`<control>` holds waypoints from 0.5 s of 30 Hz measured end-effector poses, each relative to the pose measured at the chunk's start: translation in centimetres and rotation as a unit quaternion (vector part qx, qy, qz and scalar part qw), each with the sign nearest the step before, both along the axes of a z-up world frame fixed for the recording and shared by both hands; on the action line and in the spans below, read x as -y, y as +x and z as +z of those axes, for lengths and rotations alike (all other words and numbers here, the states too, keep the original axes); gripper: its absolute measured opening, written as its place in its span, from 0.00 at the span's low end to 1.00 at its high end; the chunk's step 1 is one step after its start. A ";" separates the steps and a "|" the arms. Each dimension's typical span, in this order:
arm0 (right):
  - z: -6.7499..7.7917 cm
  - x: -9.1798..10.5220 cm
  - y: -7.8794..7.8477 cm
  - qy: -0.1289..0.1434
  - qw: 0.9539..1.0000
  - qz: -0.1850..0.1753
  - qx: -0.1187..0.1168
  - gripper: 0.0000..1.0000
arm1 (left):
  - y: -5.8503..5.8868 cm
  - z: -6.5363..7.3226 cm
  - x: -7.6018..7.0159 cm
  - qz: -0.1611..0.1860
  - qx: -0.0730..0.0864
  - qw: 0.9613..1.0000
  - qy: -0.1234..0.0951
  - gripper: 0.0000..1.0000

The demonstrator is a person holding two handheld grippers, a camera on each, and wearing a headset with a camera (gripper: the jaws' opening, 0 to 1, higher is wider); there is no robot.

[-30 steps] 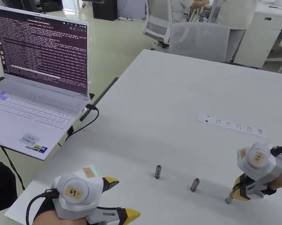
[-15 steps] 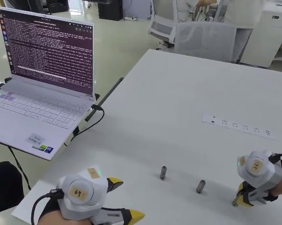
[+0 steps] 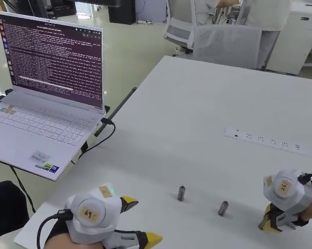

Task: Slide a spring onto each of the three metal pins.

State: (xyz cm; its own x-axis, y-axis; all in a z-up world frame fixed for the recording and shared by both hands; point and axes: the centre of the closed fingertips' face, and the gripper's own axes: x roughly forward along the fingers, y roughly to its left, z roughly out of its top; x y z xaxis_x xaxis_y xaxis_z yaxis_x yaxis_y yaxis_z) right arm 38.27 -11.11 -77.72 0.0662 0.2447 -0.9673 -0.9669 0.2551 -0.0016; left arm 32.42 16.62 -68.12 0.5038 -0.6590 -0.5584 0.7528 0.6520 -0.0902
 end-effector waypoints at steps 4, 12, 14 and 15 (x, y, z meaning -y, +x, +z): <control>0.5 0.1 -0.1 0.005 1.000 -0.006 0.004 0.17 | 0.0 0.0 0.2 -0.002 0.000 1.000 0.000 0.55; 1.9 0.6 -0.5 0.025 0.999 -0.033 0.021 0.20 | 0.1 0.3 0.7 -0.009 0.005 1.000 -0.001 0.55; 2.2 0.7 -0.7 0.033 0.998 -0.045 0.025 0.21 | 0.2 0.5 0.7 -0.009 0.006 1.000 -0.002 0.55; 2.3 0.8 -0.9 0.038 0.998 -0.052 0.025 0.21 | 0.3 0.5 0.7 -0.009 0.007 1.000 -0.003 0.55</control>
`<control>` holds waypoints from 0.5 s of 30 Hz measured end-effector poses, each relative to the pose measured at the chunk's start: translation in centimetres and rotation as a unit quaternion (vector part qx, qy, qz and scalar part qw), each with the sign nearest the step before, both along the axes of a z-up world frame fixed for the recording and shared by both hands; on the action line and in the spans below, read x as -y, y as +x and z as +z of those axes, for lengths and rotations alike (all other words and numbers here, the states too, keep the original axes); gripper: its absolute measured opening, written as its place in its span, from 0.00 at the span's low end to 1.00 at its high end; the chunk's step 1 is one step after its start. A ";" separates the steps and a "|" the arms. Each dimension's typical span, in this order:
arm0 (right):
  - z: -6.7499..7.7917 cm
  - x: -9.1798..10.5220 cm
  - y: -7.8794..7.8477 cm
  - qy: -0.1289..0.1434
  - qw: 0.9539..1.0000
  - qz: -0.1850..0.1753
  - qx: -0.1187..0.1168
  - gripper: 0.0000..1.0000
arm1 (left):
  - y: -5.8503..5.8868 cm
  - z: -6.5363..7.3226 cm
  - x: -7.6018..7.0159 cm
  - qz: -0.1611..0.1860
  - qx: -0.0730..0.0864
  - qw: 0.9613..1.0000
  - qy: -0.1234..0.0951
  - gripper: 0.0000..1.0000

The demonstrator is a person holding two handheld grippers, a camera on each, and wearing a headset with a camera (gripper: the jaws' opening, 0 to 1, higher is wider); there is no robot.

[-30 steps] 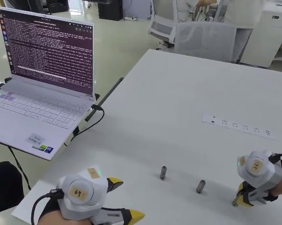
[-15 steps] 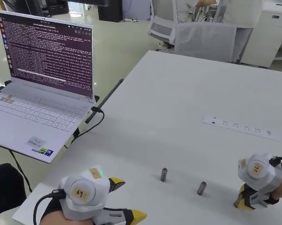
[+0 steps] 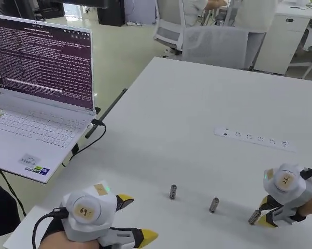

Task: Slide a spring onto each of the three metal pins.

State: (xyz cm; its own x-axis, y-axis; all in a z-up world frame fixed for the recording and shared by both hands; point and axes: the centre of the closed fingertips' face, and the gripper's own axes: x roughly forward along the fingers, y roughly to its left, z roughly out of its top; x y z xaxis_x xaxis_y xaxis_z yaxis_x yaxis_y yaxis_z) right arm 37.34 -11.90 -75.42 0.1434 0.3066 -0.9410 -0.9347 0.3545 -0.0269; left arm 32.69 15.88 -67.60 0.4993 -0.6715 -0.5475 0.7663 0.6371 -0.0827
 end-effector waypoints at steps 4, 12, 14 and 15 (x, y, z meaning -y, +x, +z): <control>-0.1 0.5 -0.8 0.006 1.000 -0.014 -0.003 0.21 | 0.1 0.2 0.1 -0.001 0.002 1.000 -0.001 0.55; 0.7 0.9 -1.7 0.045 0.996 -0.078 0.008 0.23 | 0.1 0.3 0.3 -0.002 0.004 1.000 -0.002 0.55; 1.2 0.8 -1.7 0.071 0.991 -0.109 0.021 0.24 | 0.1 0.3 0.3 -0.002 0.005 1.000 -0.002 0.55; 1.5 0.7 -1.9 0.085 0.988 -0.124 0.024 0.24 | 0.1 0.3 0.3 -0.002 0.005 1.000 -0.003 0.55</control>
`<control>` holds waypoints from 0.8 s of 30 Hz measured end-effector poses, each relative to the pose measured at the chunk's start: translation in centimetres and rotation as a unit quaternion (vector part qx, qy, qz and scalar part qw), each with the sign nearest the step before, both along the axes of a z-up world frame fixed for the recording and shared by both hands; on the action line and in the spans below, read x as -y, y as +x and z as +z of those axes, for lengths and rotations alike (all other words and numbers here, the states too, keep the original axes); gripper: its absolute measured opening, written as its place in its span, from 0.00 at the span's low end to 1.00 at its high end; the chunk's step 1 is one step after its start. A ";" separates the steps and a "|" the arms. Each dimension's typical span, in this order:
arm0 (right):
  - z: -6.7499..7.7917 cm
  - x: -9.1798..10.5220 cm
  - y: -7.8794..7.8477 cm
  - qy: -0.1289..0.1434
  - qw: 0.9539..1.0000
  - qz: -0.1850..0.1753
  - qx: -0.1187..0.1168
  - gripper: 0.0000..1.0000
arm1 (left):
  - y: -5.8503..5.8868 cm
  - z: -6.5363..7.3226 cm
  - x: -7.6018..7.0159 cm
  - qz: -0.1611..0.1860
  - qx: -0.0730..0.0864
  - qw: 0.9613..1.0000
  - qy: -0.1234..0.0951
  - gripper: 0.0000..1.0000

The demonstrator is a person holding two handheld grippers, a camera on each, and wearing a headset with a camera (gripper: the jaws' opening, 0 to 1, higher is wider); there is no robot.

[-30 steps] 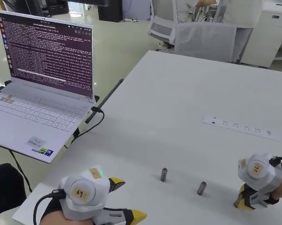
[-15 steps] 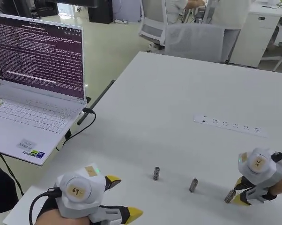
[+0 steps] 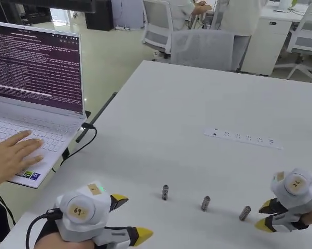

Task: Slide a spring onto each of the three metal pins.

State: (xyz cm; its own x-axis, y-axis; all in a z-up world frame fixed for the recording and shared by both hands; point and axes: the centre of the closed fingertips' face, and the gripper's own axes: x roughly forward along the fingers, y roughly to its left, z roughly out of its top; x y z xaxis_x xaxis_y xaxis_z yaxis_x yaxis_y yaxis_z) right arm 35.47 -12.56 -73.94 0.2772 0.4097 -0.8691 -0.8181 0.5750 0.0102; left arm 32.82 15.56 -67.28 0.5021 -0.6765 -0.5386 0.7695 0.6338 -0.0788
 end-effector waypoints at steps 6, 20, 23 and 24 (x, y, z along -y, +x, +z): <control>0.8 -0.3 -1.1 0.054 0.997 -0.050 0.011 0.27 | 0.1 0.0 -0.1 0.001 0.001 1.000 0.000 0.54; 3.1 -0.6 -3.5 0.154 0.977 -0.144 0.044 0.35 | 0.4 0.4 0.5 -0.002 0.005 1.000 -0.001 0.54; 3.3 -0.6 -4.2 0.164 0.973 -0.153 0.048 0.38 | 0.4 0.5 0.5 -0.004 0.006 1.000 0.000 0.54; 3.5 -0.7 -4.3 0.166 0.972 -0.156 0.049 0.39 | 0.5 0.5 0.5 -0.004 0.006 1.000 -0.001 0.54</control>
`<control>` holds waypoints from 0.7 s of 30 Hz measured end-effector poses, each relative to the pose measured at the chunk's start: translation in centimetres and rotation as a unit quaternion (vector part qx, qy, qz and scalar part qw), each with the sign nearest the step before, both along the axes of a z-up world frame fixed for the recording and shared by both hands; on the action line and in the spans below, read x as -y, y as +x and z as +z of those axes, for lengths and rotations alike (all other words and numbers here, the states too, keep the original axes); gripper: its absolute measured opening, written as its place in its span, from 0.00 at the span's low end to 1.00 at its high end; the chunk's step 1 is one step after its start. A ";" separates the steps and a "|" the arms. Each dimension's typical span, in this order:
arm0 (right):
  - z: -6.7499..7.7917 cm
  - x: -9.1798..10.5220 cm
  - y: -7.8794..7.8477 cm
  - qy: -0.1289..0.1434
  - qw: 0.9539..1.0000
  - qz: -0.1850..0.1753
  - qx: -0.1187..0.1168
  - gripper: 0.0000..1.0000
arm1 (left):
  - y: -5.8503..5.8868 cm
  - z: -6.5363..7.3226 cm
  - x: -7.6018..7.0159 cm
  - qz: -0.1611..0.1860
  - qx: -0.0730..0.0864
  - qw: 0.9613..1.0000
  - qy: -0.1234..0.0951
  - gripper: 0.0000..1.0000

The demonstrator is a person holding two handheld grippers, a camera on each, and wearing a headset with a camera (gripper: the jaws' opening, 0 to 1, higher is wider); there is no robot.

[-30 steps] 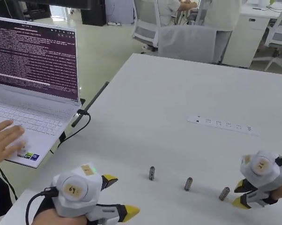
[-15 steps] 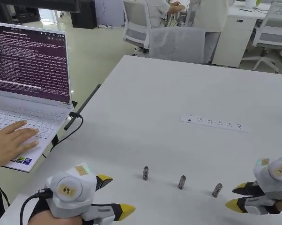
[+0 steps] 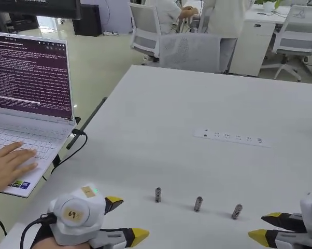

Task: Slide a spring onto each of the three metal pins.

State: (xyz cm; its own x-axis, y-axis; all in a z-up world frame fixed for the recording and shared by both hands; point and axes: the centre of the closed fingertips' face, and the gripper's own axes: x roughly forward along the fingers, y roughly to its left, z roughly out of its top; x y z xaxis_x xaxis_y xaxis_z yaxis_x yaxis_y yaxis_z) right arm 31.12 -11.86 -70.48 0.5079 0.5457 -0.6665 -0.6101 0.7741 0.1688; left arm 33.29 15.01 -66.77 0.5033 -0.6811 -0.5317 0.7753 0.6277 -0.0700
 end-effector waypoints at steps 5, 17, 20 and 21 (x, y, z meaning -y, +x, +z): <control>0.6 -0.4 -1.2 0.017 1.000 -0.016 0.010 0.42 | 0.2 0.2 0.1 0.000 0.003 1.000 -0.002 0.55; 1.0 -0.3 -3.4 0.039 0.998 -0.050 0.024 0.51 | -0.1 0.2 0.1 -0.003 0.003 1.000 -0.003 0.55; 1.1 -0.3 -4.0 0.043 0.997 -0.056 0.027 0.54 | -0.2 0.2 0.0 -0.003 0.003 1.000 -0.003 0.56; 1.2 -0.2 -4.2 0.044 0.997 -0.059 0.028 0.55 | -0.3 0.2 0.0 -0.002 0.003 1.000 -0.003 0.56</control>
